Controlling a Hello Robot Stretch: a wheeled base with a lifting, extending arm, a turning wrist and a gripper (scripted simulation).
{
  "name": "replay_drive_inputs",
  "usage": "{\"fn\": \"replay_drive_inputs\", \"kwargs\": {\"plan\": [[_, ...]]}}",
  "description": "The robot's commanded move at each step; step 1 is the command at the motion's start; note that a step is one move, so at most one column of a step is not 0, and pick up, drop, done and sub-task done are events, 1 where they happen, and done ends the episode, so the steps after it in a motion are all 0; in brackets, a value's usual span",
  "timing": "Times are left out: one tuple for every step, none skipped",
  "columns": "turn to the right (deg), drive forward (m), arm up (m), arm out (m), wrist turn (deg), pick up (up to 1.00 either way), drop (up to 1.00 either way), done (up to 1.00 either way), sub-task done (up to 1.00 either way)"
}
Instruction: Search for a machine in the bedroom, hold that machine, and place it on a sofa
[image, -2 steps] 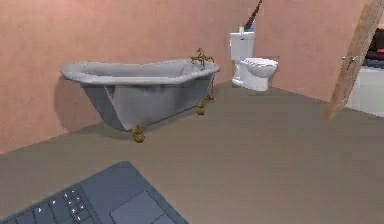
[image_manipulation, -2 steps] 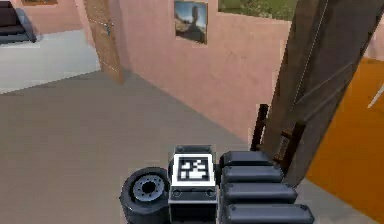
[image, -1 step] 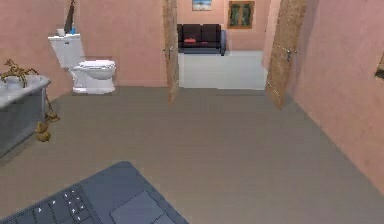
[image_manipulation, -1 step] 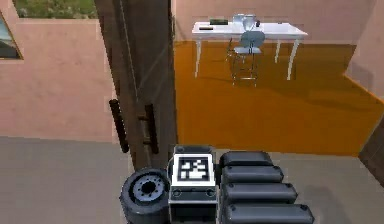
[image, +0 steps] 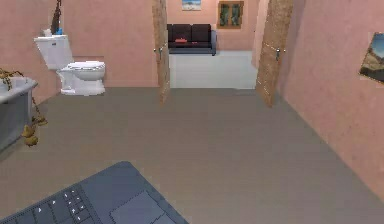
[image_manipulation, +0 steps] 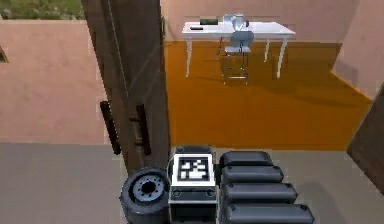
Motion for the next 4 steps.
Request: {"fn": "replay_drive_inputs", "kwargs": {"plan": [[3.0,0.00,0.00,0.00,0.0,0.00,0.00,0.00,0.00],[0.0,1.00,0.00,0.00,0.0,0.00,0.00,0.00,0.00],[0.0,1.00,0.00,0.00,0.0,0.00,0.00,0.00,0.00],[3.0,0.00,0.00,0.00,0.0,0.00,0.00,0.00,0.00]]}}
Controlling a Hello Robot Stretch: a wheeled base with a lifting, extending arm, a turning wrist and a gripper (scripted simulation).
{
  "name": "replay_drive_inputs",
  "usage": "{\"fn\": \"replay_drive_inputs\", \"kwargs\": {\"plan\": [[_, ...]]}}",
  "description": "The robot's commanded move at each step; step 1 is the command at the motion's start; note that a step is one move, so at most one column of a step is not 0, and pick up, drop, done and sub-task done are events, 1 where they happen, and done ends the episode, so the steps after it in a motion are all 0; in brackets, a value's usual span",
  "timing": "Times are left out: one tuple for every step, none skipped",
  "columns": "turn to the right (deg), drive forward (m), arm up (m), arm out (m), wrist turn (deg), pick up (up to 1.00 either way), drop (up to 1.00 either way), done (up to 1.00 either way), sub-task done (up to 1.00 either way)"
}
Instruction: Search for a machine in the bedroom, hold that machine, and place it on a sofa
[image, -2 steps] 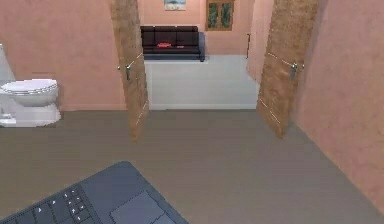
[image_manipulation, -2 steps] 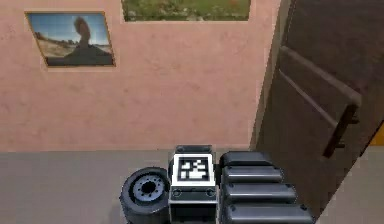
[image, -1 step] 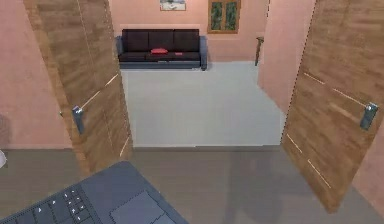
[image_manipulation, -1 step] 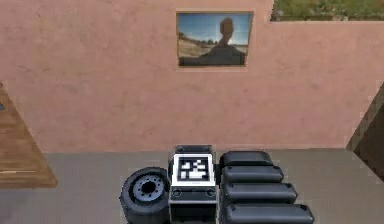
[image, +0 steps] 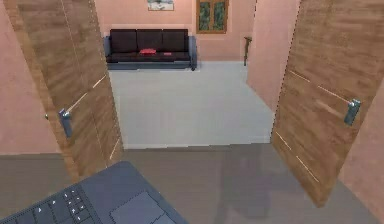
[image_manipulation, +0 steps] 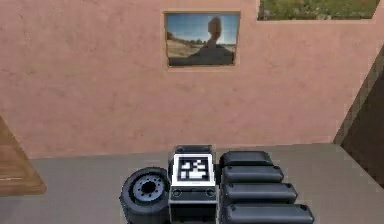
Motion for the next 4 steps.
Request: {"fn": "replay_drive_inputs", "kwargs": {"plan": [[0.0,1.00,0.00,0.00,0.0,0.00,0.00,0.00,0.00],[-9.0,0.00,0.00,0.00,0.0,0.00,0.00,0.00,0.00],[0.0,1.00,0.00,0.00,0.0,0.00,0.00,0.00,0.00],[-6.0,0.00,0.00,0.00,0.0,0.00,0.00,0.00,0.00]]}}
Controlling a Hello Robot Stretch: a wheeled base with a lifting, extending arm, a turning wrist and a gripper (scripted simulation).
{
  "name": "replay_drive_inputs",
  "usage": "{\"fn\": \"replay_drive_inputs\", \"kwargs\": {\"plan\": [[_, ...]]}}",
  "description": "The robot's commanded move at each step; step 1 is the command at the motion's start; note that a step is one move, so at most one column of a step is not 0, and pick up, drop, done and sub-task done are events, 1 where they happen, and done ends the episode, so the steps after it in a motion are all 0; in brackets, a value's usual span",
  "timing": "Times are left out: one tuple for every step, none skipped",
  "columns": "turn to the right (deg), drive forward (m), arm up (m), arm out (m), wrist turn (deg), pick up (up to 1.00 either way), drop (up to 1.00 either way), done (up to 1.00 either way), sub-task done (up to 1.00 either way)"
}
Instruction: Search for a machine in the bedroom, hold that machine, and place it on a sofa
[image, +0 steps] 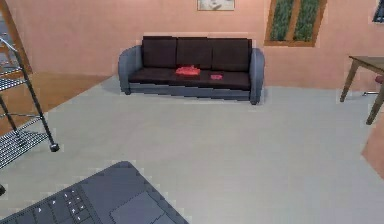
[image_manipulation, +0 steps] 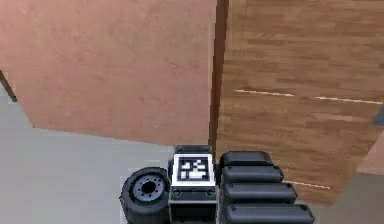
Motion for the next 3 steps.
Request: {"fn": "replay_drive_inputs", "kwargs": {"plan": [[0.0,0.20,0.00,0.00,0.0,0.00,0.00,0.00,0.00],[45.0,0.00,0.00,0.00,0.0,0.00,0.00,0.00,0.00],[9.0,0.00,0.00,0.00,0.0,0.00,0.00,0.00,0.00]]}}
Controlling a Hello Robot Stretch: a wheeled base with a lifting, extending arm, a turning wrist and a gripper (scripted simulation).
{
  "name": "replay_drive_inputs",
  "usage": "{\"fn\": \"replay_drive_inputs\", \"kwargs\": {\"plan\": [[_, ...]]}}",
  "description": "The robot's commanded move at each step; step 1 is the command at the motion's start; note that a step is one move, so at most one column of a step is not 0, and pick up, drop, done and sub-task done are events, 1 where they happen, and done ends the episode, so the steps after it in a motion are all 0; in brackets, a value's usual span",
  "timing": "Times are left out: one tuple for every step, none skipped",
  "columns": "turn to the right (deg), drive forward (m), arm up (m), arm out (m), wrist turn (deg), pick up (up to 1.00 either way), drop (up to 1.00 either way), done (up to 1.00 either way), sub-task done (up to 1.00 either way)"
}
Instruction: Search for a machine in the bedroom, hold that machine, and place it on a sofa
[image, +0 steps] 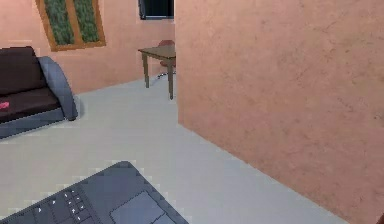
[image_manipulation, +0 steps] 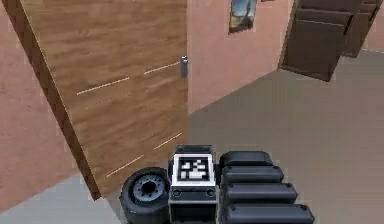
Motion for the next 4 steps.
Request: {"fn": "replay_drive_inputs", "kwargs": {"plan": [[0.0,0.20,0.00,0.00,0.0,0.00,0.00,0.00,0.00],[-45.0,0.00,0.00,0.00,0.0,0.00,0.00,0.00,0.00],[-18.0,0.00,0.00,0.00,0.0,0.00,0.00,0.00,0.00],[0.0,1.00,0.00,0.00,0.0,0.00,0.00,0.00,0.00]]}}
